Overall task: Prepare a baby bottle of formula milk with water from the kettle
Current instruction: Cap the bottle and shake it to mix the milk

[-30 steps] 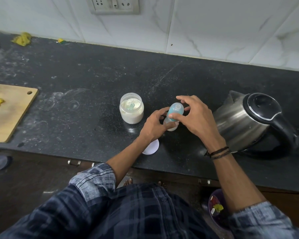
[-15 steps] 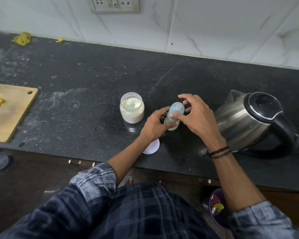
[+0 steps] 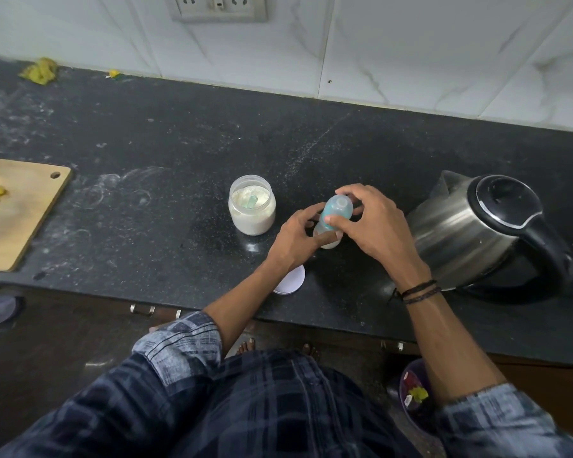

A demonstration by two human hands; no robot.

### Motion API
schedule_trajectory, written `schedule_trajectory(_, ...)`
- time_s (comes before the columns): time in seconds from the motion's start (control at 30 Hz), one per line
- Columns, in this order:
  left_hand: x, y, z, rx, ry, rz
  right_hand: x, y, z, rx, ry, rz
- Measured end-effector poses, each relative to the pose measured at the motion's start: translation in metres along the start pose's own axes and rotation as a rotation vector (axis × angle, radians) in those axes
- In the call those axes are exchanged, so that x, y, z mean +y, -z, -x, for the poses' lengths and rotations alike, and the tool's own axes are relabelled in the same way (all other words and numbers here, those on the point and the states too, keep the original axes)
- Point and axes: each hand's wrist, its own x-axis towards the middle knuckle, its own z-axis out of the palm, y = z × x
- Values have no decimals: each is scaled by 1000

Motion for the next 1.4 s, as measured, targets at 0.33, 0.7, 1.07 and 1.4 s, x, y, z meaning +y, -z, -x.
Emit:
schedule_trajectory(0.33,1,1,0,0,0,-4,-5,4,-3,-13,-28,-15)
schedule_trajectory(0.7,1,1,1,-1,-6,-16,-2,5,-2,-7,-41,20)
schedule_trajectory(1.07,-2,0,0,4,-38,-32,-3,-6,2,-24,-43,-29)
schedule_trajectory(1.4,-5,-1,-1,12,-56,-44,-7,-12,3,-23,-73,-20)
